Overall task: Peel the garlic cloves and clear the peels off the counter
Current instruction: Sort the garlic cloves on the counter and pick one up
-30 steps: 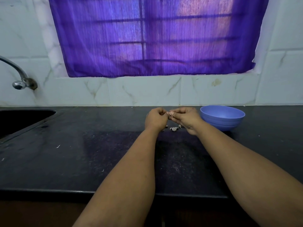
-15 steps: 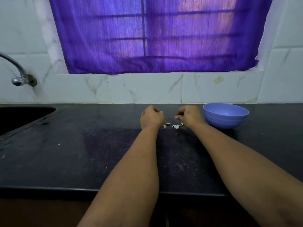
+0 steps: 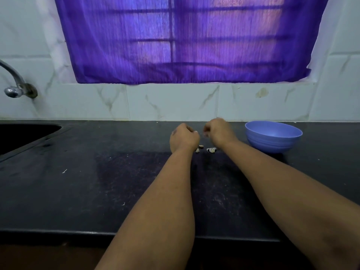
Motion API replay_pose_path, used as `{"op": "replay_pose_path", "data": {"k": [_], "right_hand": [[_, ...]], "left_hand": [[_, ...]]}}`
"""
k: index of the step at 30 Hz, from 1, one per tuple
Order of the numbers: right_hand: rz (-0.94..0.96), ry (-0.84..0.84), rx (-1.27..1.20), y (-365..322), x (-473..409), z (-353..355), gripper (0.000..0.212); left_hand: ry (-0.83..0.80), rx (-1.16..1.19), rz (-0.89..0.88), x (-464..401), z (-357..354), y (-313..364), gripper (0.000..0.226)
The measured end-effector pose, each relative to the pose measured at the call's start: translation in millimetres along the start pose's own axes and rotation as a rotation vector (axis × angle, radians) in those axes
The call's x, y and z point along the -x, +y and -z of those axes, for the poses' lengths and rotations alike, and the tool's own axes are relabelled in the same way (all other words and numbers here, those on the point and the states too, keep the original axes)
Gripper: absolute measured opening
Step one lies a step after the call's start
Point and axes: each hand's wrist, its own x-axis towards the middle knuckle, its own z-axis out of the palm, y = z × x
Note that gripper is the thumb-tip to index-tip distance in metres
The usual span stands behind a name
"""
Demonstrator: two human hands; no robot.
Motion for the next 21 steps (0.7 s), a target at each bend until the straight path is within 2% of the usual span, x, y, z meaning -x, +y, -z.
{"op": "replay_pose_path", "data": {"k": [2,6,9,13,17,19,21], "right_hand": [[-0.052,-0.151,0.013,-4.3,0.8,-0.8,0.019],[-0.062,-0.017,-0.024,0.8,-5.2,8.1,0.014],[-0.064,-0.146,-0.002,3.6,1.4,3.7,0.024],[-0.046,-0.078,0.023,-5.3,-3.0,9.8,0.018],[-0.069,-0.171,0.079,2.0,1.1,5.6,0.023],[-0.087,-0.038,-0.030,2.6,-2.9,12.8,0.017],[-0.101,0.173,-0.217,0.2,-3.5,20.2,0.010]], "left_hand": [[-0.007,0.000,0.002,0.3,-0.9,-0.9,0.016],[-0.004,0.005,0.020,-0.5,-0.5,-1.4,0.017],[-0.013,0.010,0.019,0.8,-0.1,-0.4,0.017],[-0.012,0.012,0.022,1.9,1.8,0.0,0.019],[-0.011,0.018,0.015,4.2,2.9,1.4,0.019],[-0.024,0.010,0.015,4.5,4.4,1.3,0.020],[-0.043,0.036,0.002,4.2,4.2,-0.2,0.022]]}}
